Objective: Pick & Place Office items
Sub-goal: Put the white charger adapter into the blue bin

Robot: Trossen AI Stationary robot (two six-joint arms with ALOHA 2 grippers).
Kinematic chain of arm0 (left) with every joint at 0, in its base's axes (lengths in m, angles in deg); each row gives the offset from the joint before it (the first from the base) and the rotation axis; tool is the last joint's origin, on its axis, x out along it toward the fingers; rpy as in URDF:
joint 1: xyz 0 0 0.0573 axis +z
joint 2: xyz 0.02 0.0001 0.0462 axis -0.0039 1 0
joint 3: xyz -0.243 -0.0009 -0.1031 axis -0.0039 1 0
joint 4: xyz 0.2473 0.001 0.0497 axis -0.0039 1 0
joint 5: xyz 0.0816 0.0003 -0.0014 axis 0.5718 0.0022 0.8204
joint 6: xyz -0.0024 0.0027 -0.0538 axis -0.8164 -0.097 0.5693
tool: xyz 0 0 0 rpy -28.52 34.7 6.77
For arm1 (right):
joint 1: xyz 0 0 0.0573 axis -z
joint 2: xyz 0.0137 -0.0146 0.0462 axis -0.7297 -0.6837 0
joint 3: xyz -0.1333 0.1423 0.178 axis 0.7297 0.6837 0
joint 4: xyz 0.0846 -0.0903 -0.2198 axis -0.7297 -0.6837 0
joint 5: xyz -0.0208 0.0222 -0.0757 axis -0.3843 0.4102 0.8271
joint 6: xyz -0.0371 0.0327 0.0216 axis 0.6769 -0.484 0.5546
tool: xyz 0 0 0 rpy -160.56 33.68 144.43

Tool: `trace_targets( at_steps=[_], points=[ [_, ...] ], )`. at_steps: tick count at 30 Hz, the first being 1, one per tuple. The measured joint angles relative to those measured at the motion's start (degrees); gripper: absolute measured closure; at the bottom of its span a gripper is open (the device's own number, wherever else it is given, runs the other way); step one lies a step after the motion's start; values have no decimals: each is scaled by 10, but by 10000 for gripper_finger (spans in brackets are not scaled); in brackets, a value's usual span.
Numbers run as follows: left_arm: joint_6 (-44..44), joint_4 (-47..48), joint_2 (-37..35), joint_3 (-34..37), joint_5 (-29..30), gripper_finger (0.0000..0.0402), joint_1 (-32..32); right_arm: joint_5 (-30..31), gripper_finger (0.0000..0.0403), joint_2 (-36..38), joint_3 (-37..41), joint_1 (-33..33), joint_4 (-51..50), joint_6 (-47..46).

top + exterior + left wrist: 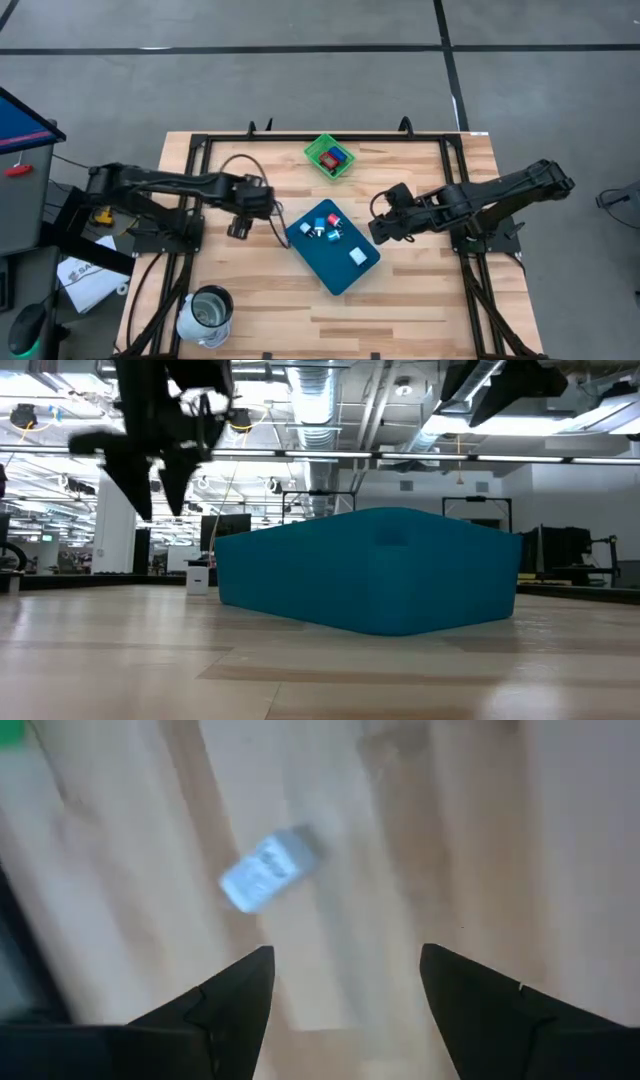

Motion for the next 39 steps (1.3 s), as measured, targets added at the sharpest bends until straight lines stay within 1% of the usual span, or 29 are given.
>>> trace_targets(
  at_steps=[3,7,9,16,18,21,24,35,37,39],
  points=[
    [-112,-32,40,0,41,156,15,1,162,2,0,0,7,0],
    [-226,-96,75,0,52,156,45,2,161,4,0,0,8,0],
    [-262,-108,91,0,51,156,61,2,161,5,0,0,7,0],
    [-335,-125,133,0,40,156,102,21,161,23,0,-7,12,-6],
    [-342,-144,140,0,33,156,113,28,162,32,0,-8,13,-6],
    [-343,-146,149,0,15,156,127,32,162,46,0,-8,13,-6],
    [-343,-152,158,0,11,156,134,37,162,63,0,-8,13,-6],
    [-319,-177,200,0,-12,156,136,64,163,110,0,-8,8,-9],
    [-306,-173,208,0,-15,162,136,64,163,114,0,-8,8,-9],
    [-291,-167,209,0,-21,182,136,64,163,114,0,-8,7,-10]
  ],
)
